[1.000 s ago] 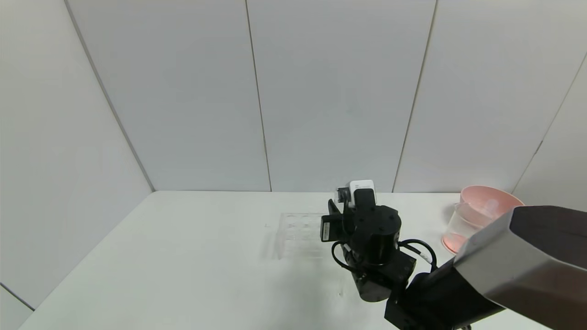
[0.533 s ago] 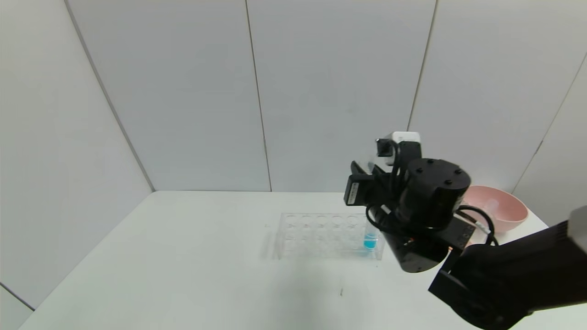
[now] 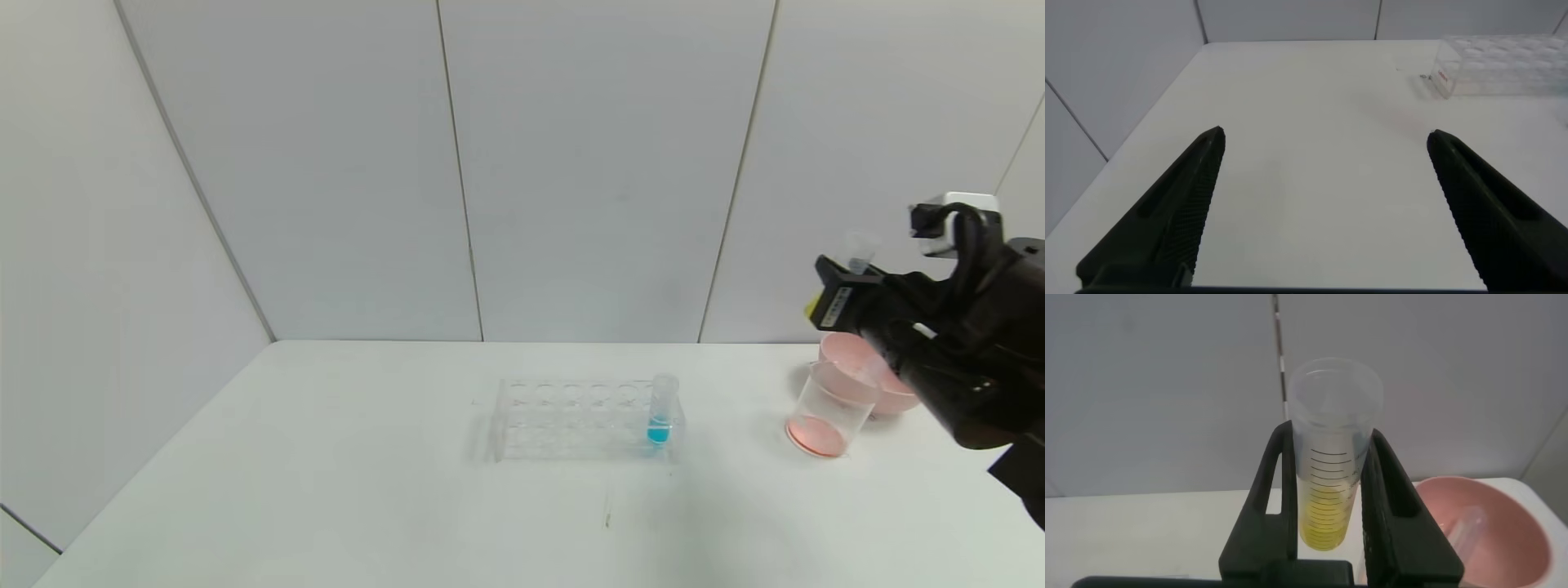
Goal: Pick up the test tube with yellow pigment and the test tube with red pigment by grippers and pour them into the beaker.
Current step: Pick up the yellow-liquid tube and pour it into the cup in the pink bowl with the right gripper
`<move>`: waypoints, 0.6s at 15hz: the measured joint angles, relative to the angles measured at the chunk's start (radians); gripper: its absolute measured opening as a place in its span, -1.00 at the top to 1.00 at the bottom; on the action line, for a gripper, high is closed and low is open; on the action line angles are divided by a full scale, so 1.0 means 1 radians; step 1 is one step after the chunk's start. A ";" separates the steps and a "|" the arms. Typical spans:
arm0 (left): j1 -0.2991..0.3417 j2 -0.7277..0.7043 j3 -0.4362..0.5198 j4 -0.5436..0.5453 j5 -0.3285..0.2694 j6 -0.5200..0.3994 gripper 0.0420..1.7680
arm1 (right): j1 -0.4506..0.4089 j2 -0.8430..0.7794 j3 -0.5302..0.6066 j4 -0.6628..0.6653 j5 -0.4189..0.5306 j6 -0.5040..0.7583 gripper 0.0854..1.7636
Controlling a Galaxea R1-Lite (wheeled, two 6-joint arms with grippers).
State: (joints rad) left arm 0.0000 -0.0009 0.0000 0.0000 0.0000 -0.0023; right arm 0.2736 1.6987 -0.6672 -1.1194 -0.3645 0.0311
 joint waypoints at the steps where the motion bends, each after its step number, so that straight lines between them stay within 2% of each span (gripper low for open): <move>1: 0.000 0.000 0.000 0.000 0.000 0.000 -1.00 | -0.083 -0.015 0.034 -0.034 0.070 -0.016 0.50; 5: 0.000 0.000 0.000 0.000 0.000 0.000 -1.00 | -0.392 -0.034 0.127 -0.122 0.439 -0.152 0.50; 7: 0.000 0.000 0.000 0.000 0.000 0.000 -1.00 | -0.517 -0.022 0.134 -0.133 0.573 -0.318 0.50; 9: 0.000 0.000 0.000 0.000 0.000 0.000 -1.00 | -0.586 0.006 0.141 -0.138 0.657 -0.460 0.50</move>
State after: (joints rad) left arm 0.0000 -0.0009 0.0000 0.0000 0.0000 -0.0028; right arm -0.3126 1.7049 -0.5266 -1.2572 0.2923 -0.4289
